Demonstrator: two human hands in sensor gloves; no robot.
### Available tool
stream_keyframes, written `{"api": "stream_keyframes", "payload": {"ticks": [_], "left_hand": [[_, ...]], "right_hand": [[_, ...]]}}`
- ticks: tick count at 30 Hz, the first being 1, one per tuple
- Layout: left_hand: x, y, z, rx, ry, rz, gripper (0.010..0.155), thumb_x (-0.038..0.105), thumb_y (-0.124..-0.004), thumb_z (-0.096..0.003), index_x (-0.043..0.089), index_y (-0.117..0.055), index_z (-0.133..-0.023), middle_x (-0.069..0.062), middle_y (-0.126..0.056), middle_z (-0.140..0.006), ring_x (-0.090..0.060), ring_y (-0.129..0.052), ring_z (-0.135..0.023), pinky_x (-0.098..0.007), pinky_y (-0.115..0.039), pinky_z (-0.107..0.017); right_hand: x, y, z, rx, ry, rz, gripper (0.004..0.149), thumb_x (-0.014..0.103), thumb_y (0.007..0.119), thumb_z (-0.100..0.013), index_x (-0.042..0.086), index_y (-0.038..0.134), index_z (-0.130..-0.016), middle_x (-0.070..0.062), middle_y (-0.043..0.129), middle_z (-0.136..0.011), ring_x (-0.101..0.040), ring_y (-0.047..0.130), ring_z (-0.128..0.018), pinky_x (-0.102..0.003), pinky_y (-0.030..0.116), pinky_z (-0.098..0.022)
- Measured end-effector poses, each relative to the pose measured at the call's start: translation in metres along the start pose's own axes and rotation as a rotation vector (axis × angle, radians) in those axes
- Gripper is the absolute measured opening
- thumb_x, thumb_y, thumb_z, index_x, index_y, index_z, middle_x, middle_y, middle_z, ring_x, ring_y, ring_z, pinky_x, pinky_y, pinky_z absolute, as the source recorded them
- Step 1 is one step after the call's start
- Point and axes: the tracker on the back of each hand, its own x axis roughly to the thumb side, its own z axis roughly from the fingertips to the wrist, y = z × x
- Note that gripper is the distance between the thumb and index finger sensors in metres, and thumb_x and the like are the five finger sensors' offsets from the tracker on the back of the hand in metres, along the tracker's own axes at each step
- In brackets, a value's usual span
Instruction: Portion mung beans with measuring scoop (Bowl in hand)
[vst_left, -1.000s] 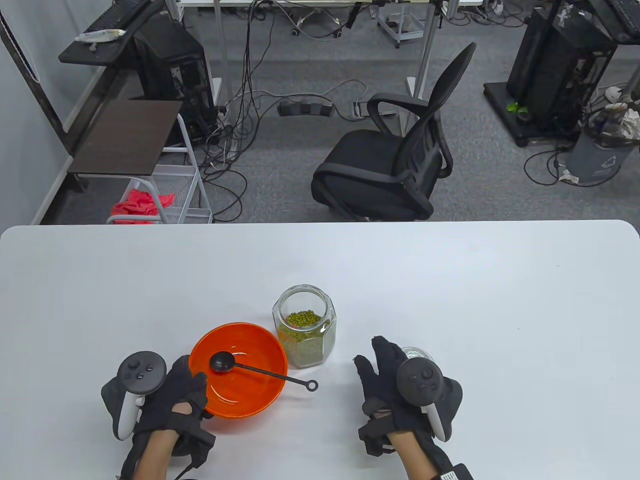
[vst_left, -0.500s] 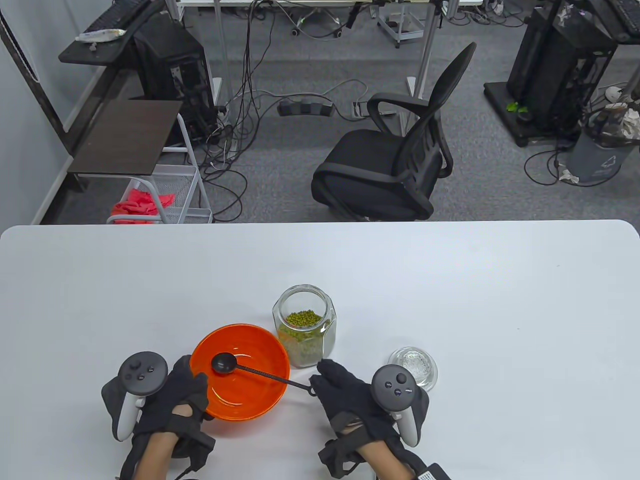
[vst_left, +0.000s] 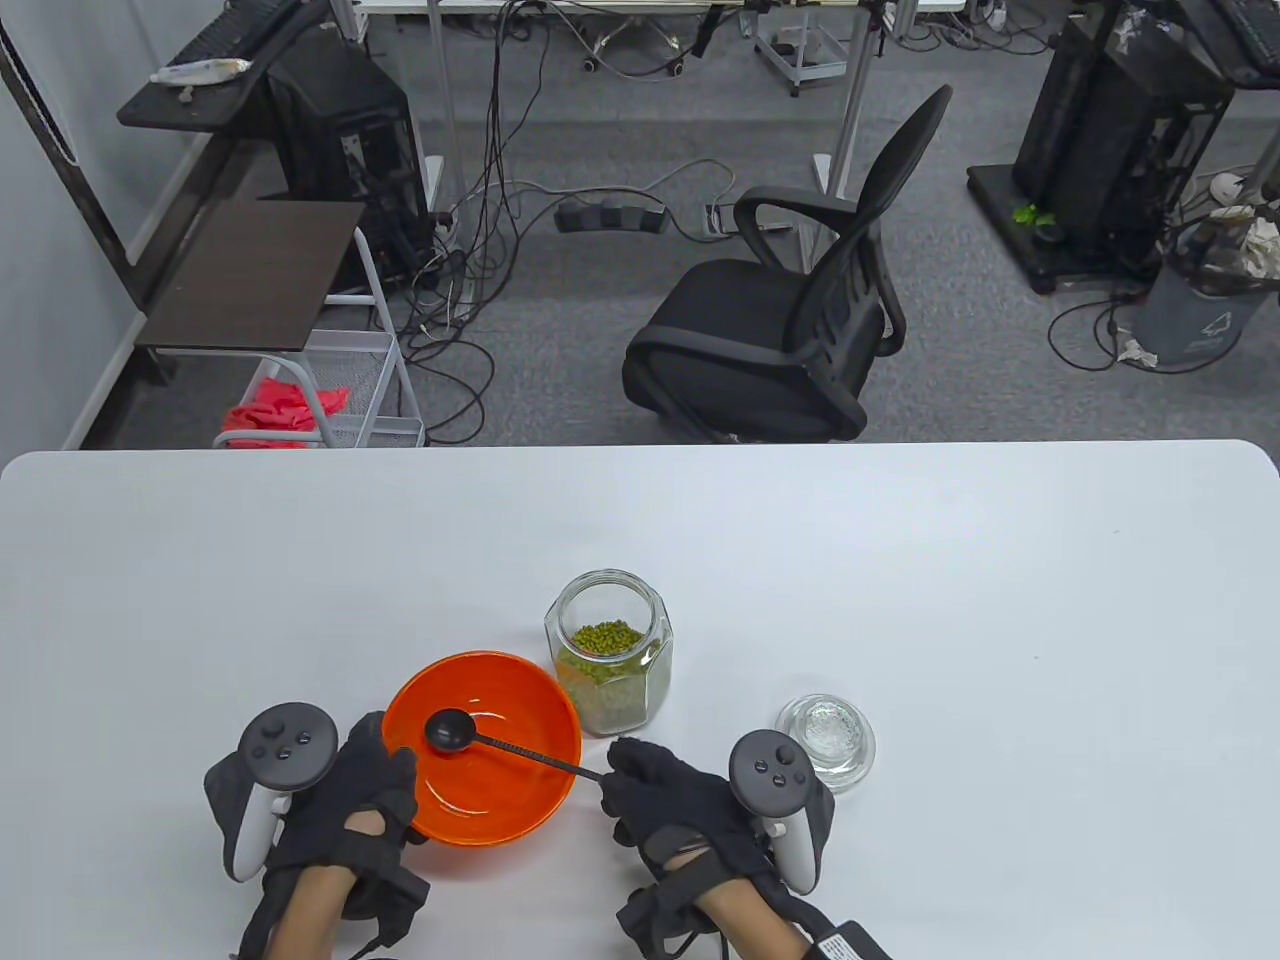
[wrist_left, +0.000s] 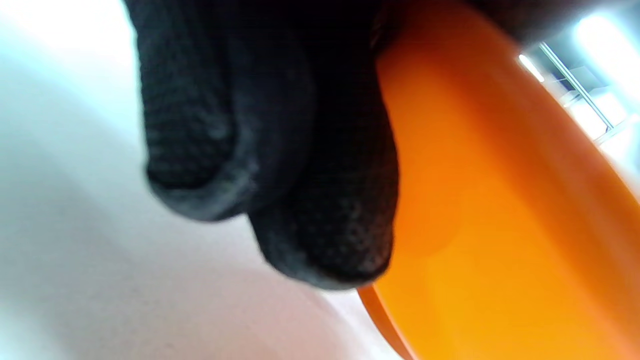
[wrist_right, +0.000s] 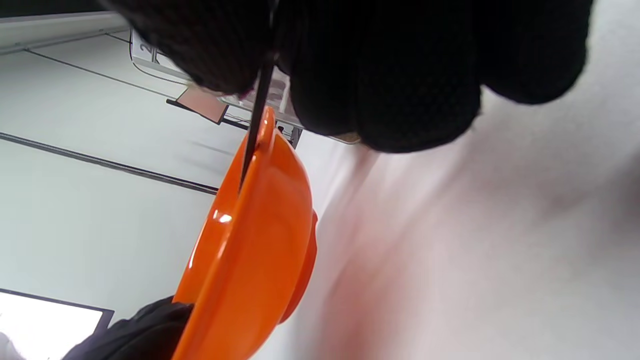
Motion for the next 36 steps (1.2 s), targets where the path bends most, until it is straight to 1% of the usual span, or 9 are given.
{"api": "stream_keyframes", "payload": {"ticks": [3, 8, 16, 21, 27, 31, 34, 35, 36], "left_hand": [[0.0, 0.0, 0.0, 0.002, 0.003, 0.002, 0.062, 0.033, -0.074, -0.051, -0.001, -0.055, -0.1, -0.009, -0.087, -0.08, -0.01, -0.119, -0.021, -0.017, -0.104, -0.014], [-0.003, 0.002, 0.0, 0.008, 0.01, 0.019, 0.062, 0.033, -0.074, -0.0511, 0.0, -0.054, -0.1, -0.009, -0.087, -0.08, -0.01, -0.119, -0.022, -0.017, -0.104, -0.014], [-0.006, 0.01, 0.001, 0.04, 0.018, 0.031, 0.063, 0.033, -0.072, -0.0516, 0.0, -0.052, -0.101, -0.009, -0.085, -0.082, -0.011, -0.118, -0.024, -0.018, -0.103, -0.016], [-0.008, 0.016, 0.001, 0.058, 0.03, 0.034, 0.063, 0.033, -0.069, -0.0522, 0.001, -0.049, -0.102, -0.008, -0.083, -0.084, -0.012, -0.117, -0.025, -0.019, -0.101, -0.017], [-0.012, 0.021, 0.002, 0.088, 0.049, 0.04, 0.063, 0.033, -0.068, -0.0525, 0.001, -0.047, -0.103, -0.008, -0.082, -0.085, -0.013, -0.115, -0.024, -0.02, -0.099, -0.017], [-0.015, 0.019, -0.001, 0.085, 0.065, 0.039, 0.063, 0.033, -0.068, -0.0525, 0.001, -0.047, -0.103, -0.008, -0.082, -0.086, -0.013, -0.115, -0.024, -0.02, -0.099, -0.017], [-0.017, 0.018, -0.002, 0.086, 0.074, 0.033, 0.063, 0.033, -0.068, -0.0526, 0.001, -0.046, -0.103, -0.008, -0.081, -0.086, -0.013, -0.114, -0.025, -0.02, -0.099, -0.018], [-0.017, 0.018, -0.002, 0.088, 0.077, 0.033, 0.064, 0.032, -0.068, -0.0526, 0.001, -0.046, -0.103, -0.008, -0.081, -0.086, -0.014, -0.114, -0.025, -0.02, -0.099, -0.018], [-0.018, 0.018, -0.002, 0.09, 0.079, 0.033, 0.064, 0.033, -0.068, -0.0527, 0.001, -0.046, -0.103, -0.008, -0.081, -0.086, -0.014, -0.114, -0.025, -0.021, -0.099, -0.018]], "right_hand": [[0.0, 0.0, 0.0, 0.002, 0.0, -0.024, 0.051, 0.023, 0.087, -0.042, 0.004, 0.077, -0.088, -0.019, 0.094, -0.064, -0.03, 0.101, -0.04, -0.059, 0.08, -0.04], [0.005, -0.003, 0.004, -0.016, -0.017, -0.034, 0.05, 0.021, 0.086, -0.041, 0.007, 0.077, -0.088, -0.017, 0.094, -0.065, -0.029, 0.1, -0.04, -0.058, 0.08, -0.042], [0.019, -0.017, 0.009, -0.097, -0.086, -0.016, 0.046, 0.02, 0.085, -0.041, 0.009, 0.081, -0.086, -0.017, 0.094, -0.064, -0.029, 0.1, -0.039, -0.058, 0.079, -0.042], [0.029, -0.025, 0.01, -0.131, -0.116, -0.044, 0.043, 0.02, 0.083, -0.043, 0.009, 0.082, -0.084, -0.017, 0.093, -0.062, -0.029, 0.098, -0.038, -0.058, 0.078, -0.041], [0.061, -0.036, 0.016, -0.187, -0.222, 0.014, 0.044, 0.022, 0.077, -0.044, 0.008, 0.077, -0.086, -0.017, 0.09, -0.062, -0.027, 0.096, -0.038, -0.059, 0.077, -0.043], [0.084, -0.046, 0.022, -0.231, -0.247, 0.021, 0.044, 0.022, 0.075, -0.045, 0.008, 0.075, -0.086, -0.016, 0.089, -0.061, -0.026, 0.094, -0.036, -0.058, 0.076, -0.043], [0.104, -0.059, 0.027, -0.311, -0.282, 0.048, 0.043, 0.023, 0.074, -0.045, 0.008, 0.076, -0.086, -0.016, 0.089, -0.06, -0.026, 0.093, -0.035, -0.059, 0.076, -0.043], [0.112, -0.065, 0.03, -0.365, -0.281, 0.073, 0.043, 0.023, 0.074, -0.045, 0.008, 0.076, -0.086, -0.016, 0.089, -0.059, -0.026, 0.093, -0.035, -0.059, 0.076, -0.042], [0.119, -0.071, 0.03, -0.394, -0.292, 0.095, 0.043, 0.023, 0.074, -0.045, 0.008, 0.077, -0.085, -0.017, 0.089, -0.059, -0.026, 0.093, -0.034, -0.059, 0.076, -0.042]]}}
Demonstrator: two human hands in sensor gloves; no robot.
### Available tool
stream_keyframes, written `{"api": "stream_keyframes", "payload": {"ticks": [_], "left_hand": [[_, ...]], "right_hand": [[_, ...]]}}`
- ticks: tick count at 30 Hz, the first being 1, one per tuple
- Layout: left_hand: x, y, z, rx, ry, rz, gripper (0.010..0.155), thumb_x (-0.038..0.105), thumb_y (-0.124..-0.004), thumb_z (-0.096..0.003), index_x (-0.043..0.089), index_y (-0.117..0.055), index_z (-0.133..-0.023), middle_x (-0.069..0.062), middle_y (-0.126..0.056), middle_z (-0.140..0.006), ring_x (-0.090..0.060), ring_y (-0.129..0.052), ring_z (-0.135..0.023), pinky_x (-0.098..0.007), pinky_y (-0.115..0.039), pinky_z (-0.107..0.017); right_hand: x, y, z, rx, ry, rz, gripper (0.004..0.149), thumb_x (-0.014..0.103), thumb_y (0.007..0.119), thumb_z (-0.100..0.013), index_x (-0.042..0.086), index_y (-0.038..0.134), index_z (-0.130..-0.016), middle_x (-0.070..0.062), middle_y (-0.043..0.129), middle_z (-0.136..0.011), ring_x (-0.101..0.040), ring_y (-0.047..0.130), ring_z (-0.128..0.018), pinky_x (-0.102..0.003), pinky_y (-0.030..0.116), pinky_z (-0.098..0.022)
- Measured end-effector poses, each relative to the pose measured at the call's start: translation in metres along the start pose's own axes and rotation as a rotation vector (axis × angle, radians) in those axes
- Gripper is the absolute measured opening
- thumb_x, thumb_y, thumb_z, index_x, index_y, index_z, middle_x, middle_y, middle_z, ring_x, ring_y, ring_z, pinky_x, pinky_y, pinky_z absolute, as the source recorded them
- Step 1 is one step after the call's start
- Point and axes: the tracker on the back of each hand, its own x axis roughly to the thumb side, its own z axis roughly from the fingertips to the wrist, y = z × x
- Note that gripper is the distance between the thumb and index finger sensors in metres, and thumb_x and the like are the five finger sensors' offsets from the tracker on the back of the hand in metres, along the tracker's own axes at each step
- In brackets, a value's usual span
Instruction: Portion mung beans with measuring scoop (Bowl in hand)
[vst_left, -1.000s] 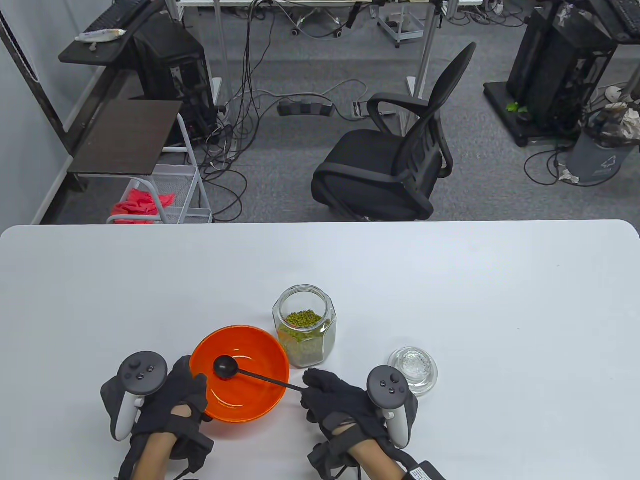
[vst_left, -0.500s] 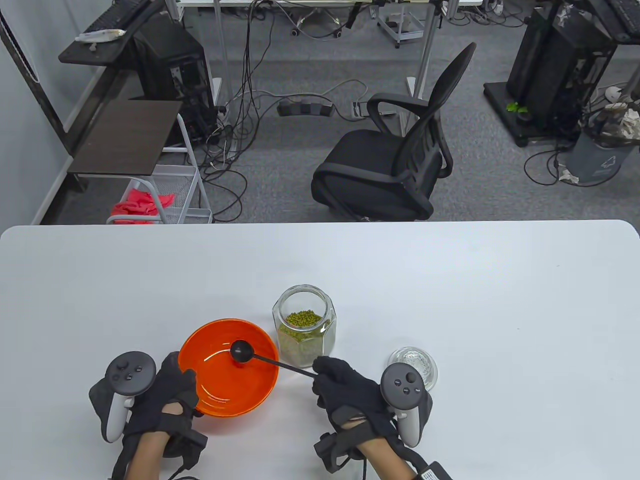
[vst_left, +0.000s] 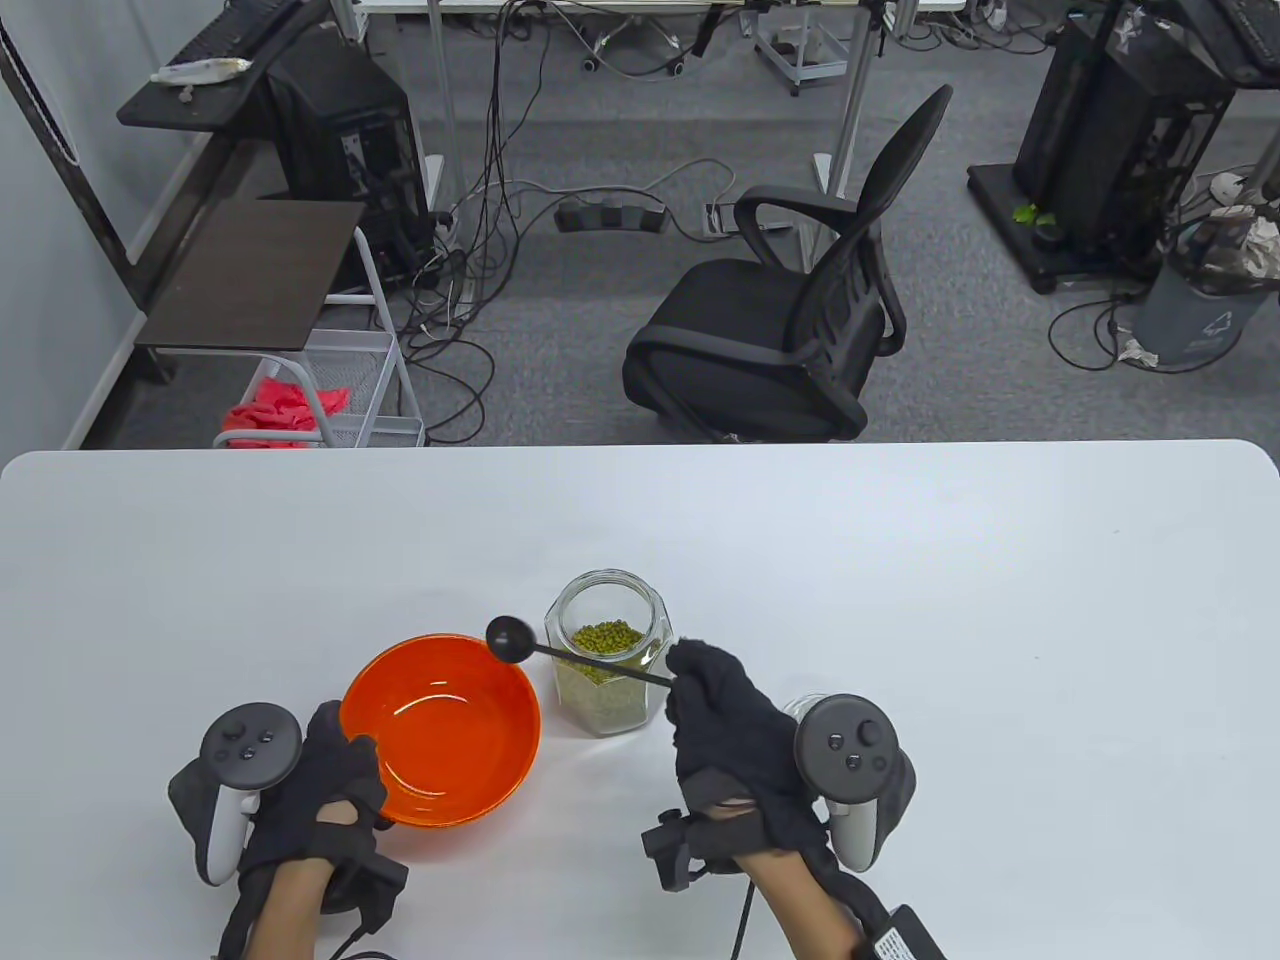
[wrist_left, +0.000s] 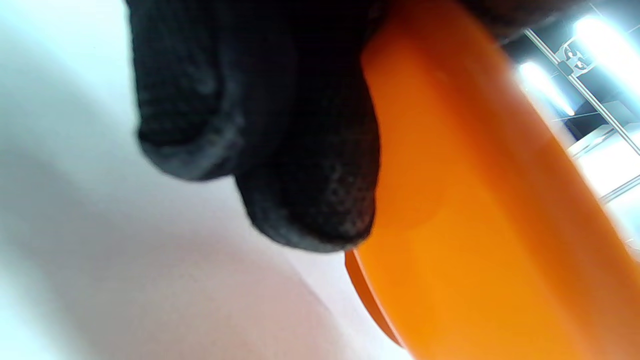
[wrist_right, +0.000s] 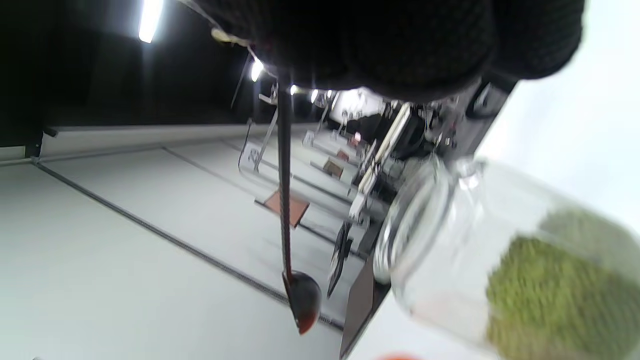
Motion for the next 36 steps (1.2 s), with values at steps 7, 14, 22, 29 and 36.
{"api": "stream_keyframes", "payload": {"ticks": [7, 14, 22, 29, 36], "left_hand": [[0.0, 0.002, 0.0, 0.011, -0.001, 0.01, 0.064, 0.033, -0.067, -0.0528, 0.001, -0.045, -0.104, -0.009, -0.08, -0.087, -0.014, -0.114, -0.026, -0.02, -0.099, -0.018], [-0.001, 0.005, 0.001, 0.021, -0.002, 0.025, 0.064, 0.033, -0.067, -0.0528, 0.001, -0.045, -0.104, -0.008, -0.08, -0.087, -0.014, -0.114, -0.026, -0.02, -0.099, -0.019], [-0.001, 0.005, 0.0, 0.024, -0.005, 0.028, 0.064, 0.033, -0.067, -0.0529, 0.001, -0.044, -0.104, -0.009, -0.079, -0.088, -0.014, -0.114, -0.027, -0.021, -0.099, -0.019], [-0.001, 0.005, 0.0, 0.024, -0.001, 0.027, 0.064, 0.033, -0.066, -0.0529, 0.002, -0.044, -0.104, -0.009, -0.079, -0.088, -0.014, -0.114, -0.027, -0.021, -0.099, -0.02], [-0.002, 0.005, 0.0, 0.007, 0.007, 0.05, 0.064, 0.033, -0.066, -0.053, 0.001, -0.044, -0.104, -0.009, -0.079, -0.088, -0.014, -0.114, -0.027, -0.021, -0.099, -0.019]], "right_hand": [[0.031, -0.017, -0.019, -0.06, -0.06, 0.276, 0.041, 0.023, 0.073, -0.046, 0.009, 0.078, -0.084, -0.016, 0.09, -0.057, -0.026, 0.092, -0.033, -0.059, 0.076, -0.041], [0.036, -0.004, -0.031, -0.045, -0.068, 0.446, 0.041, 0.023, 0.073, -0.046, 0.009, 0.078, -0.084, -0.016, 0.09, -0.057, -0.026, 0.092, -0.033, -0.059, 0.075, -0.042], [0.034, 0.034, -0.043, 0.034, -0.139, 0.744, 0.041, 0.023, 0.072, -0.046, 0.011, 0.08, -0.083, -0.015, 0.09, -0.055, -0.026, 0.091, -0.031, -0.059, 0.075, -0.041], [0.029, 0.06, -0.055, 0.099, -0.14, 0.855, 0.04, 0.024, 0.072, -0.045, 0.011, 0.081, -0.082, -0.015, 0.091, -0.054, -0.025, 0.091, -0.03, -0.058, 0.076, -0.041], [0.024, 0.08, -0.065, 0.18, -0.099, 0.898, 0.04, 0.024, 0.072, -0.045, 0.012, 0.082, -0.081, -0.014, 0.092, -0.052, -0.024, 0.091, -0.028, -0.057, 0.077, -0.039]]}}
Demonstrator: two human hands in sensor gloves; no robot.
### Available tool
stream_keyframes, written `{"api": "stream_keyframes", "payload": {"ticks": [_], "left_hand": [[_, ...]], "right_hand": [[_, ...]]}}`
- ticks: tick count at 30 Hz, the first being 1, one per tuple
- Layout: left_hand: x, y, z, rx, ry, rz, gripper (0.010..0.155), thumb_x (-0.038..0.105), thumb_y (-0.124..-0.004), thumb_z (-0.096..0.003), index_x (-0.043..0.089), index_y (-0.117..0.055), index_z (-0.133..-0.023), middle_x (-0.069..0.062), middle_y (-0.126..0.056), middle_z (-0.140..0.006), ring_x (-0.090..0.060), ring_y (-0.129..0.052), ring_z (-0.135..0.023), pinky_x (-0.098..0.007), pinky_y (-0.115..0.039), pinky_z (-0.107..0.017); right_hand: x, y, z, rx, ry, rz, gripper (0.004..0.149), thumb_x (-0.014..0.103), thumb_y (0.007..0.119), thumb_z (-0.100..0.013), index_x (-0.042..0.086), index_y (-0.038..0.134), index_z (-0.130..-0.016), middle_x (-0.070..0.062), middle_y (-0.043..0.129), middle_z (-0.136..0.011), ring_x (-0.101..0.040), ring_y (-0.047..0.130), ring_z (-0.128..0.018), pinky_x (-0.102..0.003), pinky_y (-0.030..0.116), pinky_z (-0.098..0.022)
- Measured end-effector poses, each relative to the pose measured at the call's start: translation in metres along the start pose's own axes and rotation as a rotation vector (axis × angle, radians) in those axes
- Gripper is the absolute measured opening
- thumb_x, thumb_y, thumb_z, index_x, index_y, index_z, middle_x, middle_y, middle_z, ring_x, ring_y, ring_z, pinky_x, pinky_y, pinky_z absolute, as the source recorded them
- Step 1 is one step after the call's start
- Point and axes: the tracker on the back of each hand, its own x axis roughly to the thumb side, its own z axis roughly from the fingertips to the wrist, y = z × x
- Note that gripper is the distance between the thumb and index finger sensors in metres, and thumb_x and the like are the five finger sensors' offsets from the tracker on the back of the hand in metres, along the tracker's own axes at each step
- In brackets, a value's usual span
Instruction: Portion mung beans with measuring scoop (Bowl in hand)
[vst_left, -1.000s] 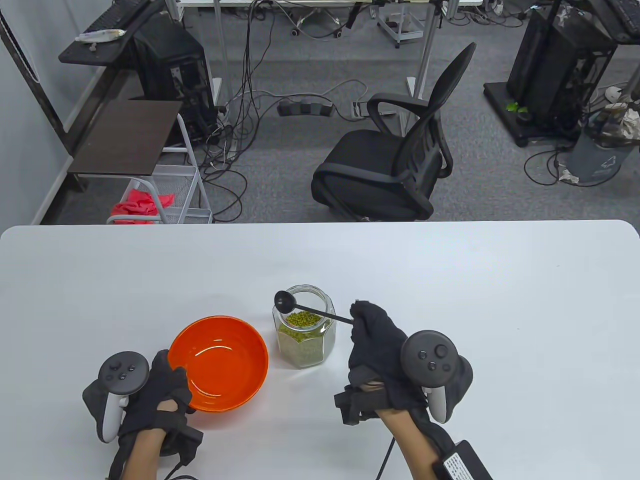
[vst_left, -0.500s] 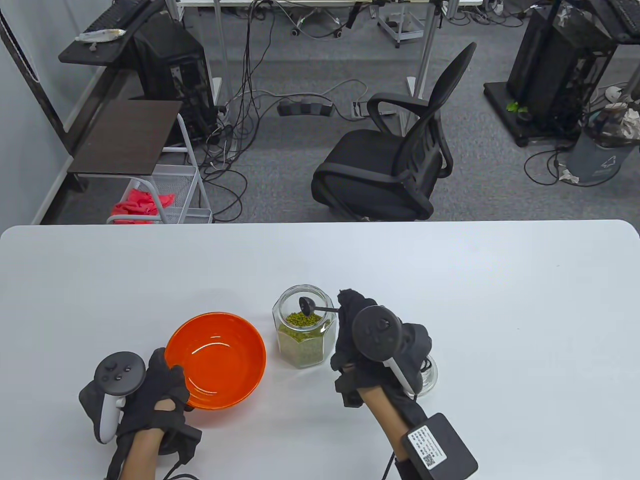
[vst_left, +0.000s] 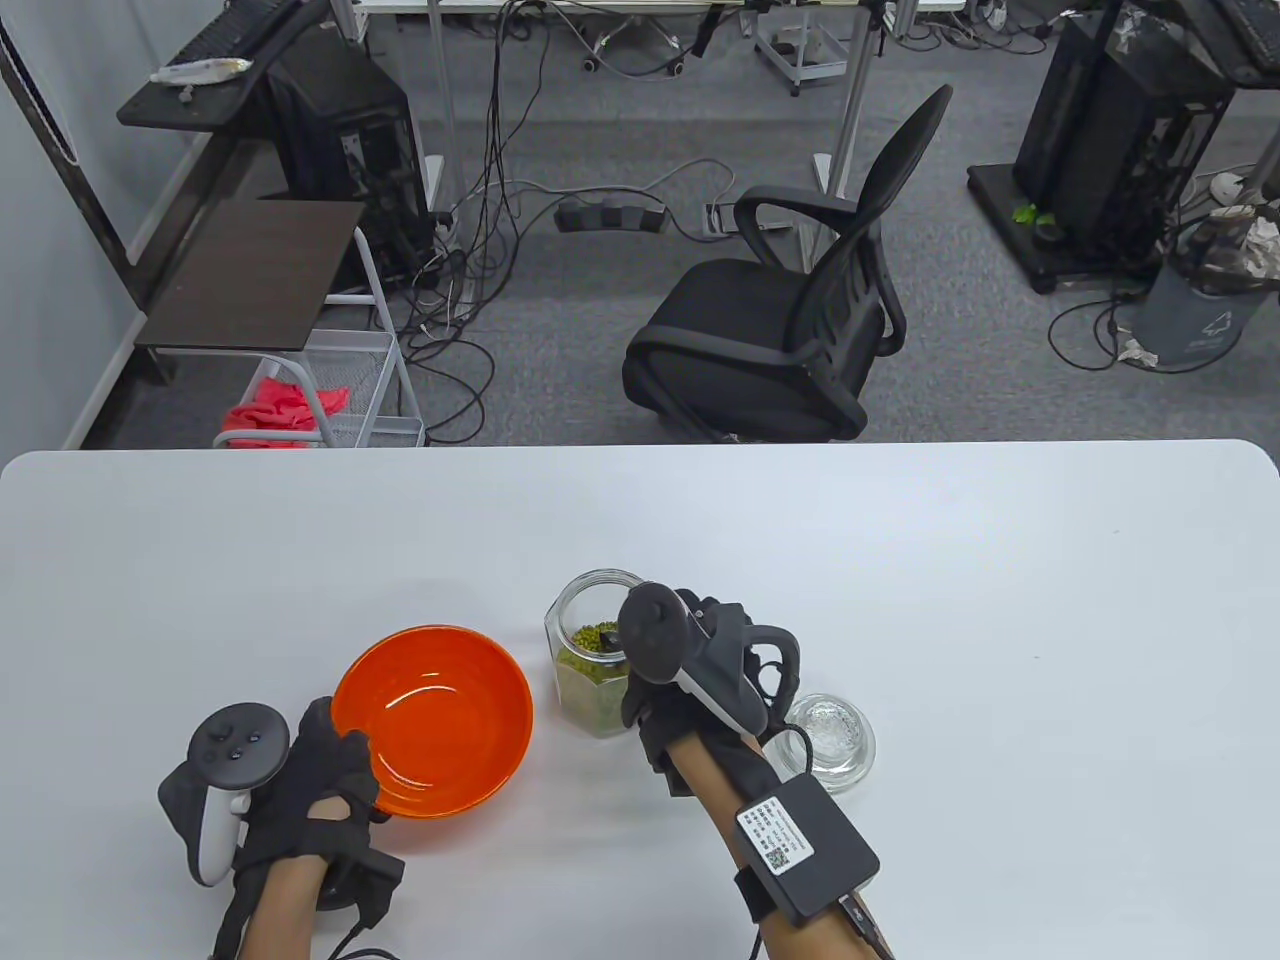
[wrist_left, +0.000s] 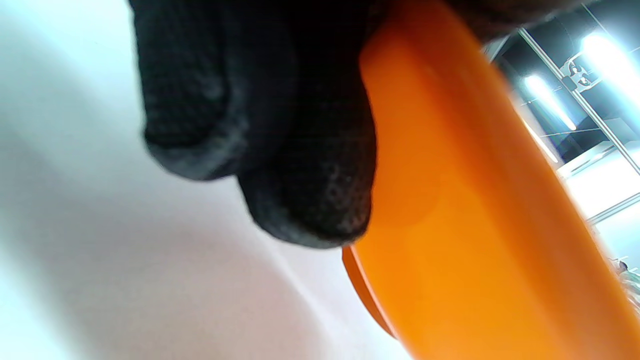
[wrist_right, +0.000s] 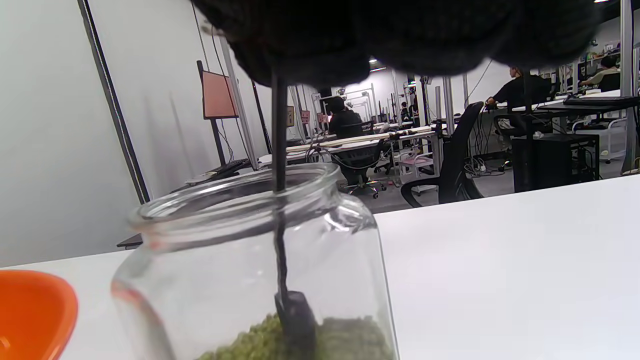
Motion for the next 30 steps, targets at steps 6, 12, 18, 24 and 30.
{"api": "stream_keyframes", "payload": {"ticks": [6, 12, 18, 24, 30], "left_hand": [[-0.001, 0.002, 0.0, 0.008, 0.012, 0.002, 0.064, 0.033, -0.066, -0.053, 0.001, -0.045, -0.104, -0.009, -0.079, -0.088, -0.014, -0.114, -0.027, -0.021, -0.099, -0.019], [-0.001, 0.002, -0.001, 0.01, 0.01, -0.002, 0.064, 0.033, -0.066, -0.0529, 0.001, -0.045, -0.104, -0.009, -0.08, -0.087, -0.014, -0.114, -0.025, -0.02, -0.098, -0.018], [-0.001, 0.002, 0.0, 0.013, 0.016, -0.007, 0.064, 0.033, -0.067, -0.0529, 0.001, -0.045, -0.104, -0.009, -0.08, -0.087, -0.014, -0.114, -0.025, -0.02, -0.098, -0.018], [-0.002, 0.001, -0.001, 0.003, 0.019, 0.0, 0.064, 0.033, -0.066, -0.0529, 0.001, -0.045, -0.104, -0.009, -0.08, -0.086, -0.013, -0.114, -0.024, -0.02, -0.098, -0.017], [-0.002, 0.001, -0.001, 0.005, 0.019, 0.001, 0.064, 0.033, -0.067, -0.0529, 0.001, -0.046, -0.104, -0.01, -0.081, -0.086, -0.012, -0.114, -0.023, -0.019, -0.099, -0.016]], "right_hand": [[-0.015, 0.001, -0.007, 0.067, 0.071, -0.162, 0.04, 0.025, 0.072, -0.044, 0.009, 0.083, -0.079, -0.013, 0.093, -0.048, -0.021, 0.092, -0.022, -0.055, 0.081, -0.033], [-0.042, 0.006, -0.008, 0.099, 0.231, -0.404, 0.04, 0.026, 0.071, -0.045, 0.007, 0.082, -0.078, -0.013, 0.093, -0.046, -0.019, 0.092, -0.019, -0.053, 0.082, -0.03], [-0.066, 0.012, -0.006, 0.116, 0.32, -0.602, 0.04, 0.027, 0.071, -0.045, 0.006, 0.082, -0.078, -0.012, 0.094, -0.045, -0.018, 0.092, -0.018, -0.052, 0.083, -0.028], [-0.085, 0.017, 0.0, 0.105, 0.362, -0.738, 0.04, 0.027, 0.071, -0.046, 0.006, 0.082, -0.078, -0.012, 0.094, -0.044, -0.017, 0.092, -0.017, -0.052, 0.083, -0.027], [-0.1, 0.019, 0.003, 0.088, 0.367, -0.814, 0.04, 0.027, 0.071, -0.046, 0.006, 0.081, -0.079, -0.012, 0.094, -0.045, -0.017, 0.092, -0.018, -0.051, 0.083, -0.027]]}}
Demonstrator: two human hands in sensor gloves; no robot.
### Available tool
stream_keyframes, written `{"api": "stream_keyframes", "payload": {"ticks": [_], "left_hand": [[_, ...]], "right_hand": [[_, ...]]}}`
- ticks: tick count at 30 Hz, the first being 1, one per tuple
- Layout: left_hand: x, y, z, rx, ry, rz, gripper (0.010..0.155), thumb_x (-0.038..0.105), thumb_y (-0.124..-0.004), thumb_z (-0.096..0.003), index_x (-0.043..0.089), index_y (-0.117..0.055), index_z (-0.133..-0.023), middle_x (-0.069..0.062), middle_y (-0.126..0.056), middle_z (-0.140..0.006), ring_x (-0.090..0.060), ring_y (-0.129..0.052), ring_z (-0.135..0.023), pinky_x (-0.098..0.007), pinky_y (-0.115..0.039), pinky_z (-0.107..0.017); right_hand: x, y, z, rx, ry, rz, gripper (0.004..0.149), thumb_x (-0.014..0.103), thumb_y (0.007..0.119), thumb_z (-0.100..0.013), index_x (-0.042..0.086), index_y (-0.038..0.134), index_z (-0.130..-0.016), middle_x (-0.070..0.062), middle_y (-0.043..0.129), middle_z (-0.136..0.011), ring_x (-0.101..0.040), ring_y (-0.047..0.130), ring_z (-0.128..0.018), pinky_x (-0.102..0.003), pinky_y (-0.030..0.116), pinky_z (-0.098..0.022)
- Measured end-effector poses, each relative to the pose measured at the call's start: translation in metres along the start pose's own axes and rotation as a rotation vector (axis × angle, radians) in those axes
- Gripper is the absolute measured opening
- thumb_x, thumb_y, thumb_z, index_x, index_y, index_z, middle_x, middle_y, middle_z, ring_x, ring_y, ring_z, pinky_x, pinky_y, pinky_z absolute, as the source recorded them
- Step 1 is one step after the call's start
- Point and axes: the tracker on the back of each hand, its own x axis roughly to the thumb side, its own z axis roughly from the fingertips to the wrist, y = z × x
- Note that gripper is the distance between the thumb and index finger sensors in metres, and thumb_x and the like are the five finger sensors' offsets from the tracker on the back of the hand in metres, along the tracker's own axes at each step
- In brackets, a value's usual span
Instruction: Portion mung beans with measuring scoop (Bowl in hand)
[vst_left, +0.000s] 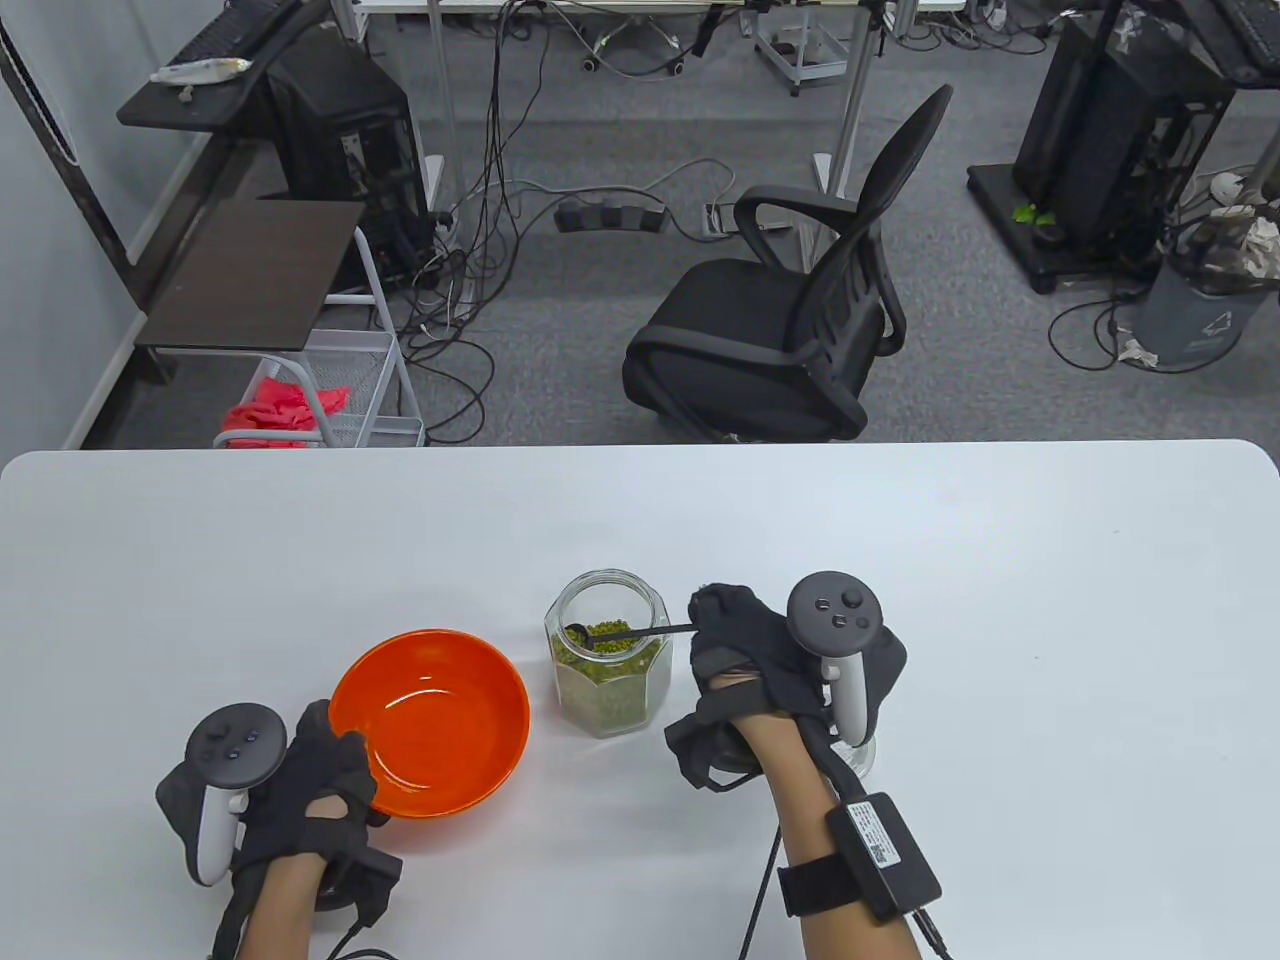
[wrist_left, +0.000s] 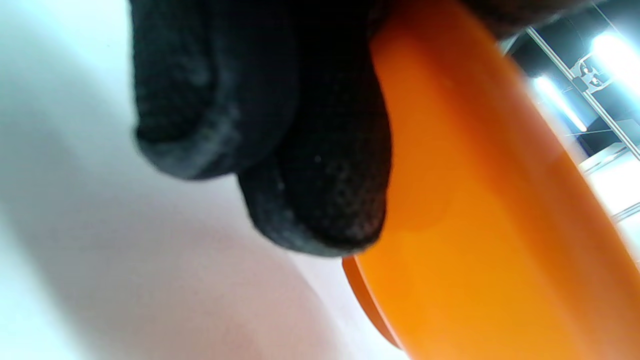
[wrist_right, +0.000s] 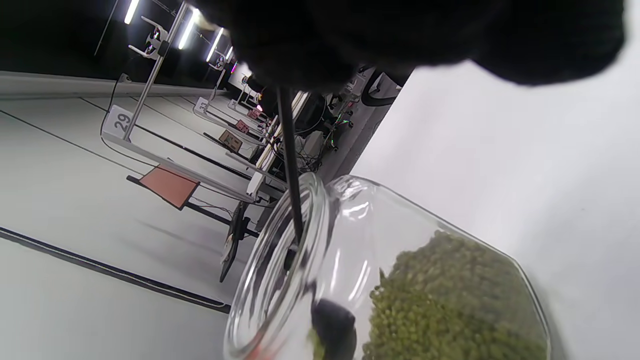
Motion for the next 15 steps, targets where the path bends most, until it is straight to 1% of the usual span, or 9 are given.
{"api": "stream_keyframes", "payload": {"ticks": [10, 15], "left_hand": [[-0.001, 0.002, 0.0, 0.016, 0.011, -0.004, 0.064, 0.033, -0.067, -0.0526, 0.0, -0.046, -0.103, -0.01, -0.082, -0.085, -0.01, -0.116, -0.02, -0.017, -0.1, -0.014], [-0.001, 0.002, -0.001, 0.012, 0.01, 0.0, 0.064, 0.033, -0.068, -0.0525, -0.001, -0.046, -0.103, -0.011, -0.082, -0.085, -0.009, -0.116, -0.019, -0.017, -0.1, -0.013]], "right_hand": [[-0.026, -0.014, 0.003, -0.006, 0.026, -0.192, 0.04, 0.027, 0.071, -0.047, 0.006, 0.081, -0.08, -0.012, 0.093, -0.046, -0.018, 0.092, -0.019, -0.051, 0.083, -0.028], [-0.033, -0.022, 0.006, -0.019, 0.027, -0.24, 0.04, 0.027, 0.071, -0.047, 0.006, 0.08, -0.08, -0.012, 0.093, -0.046, -0.018, 0.092, -0.019, -0.051, 0.083, -0.029]]}}
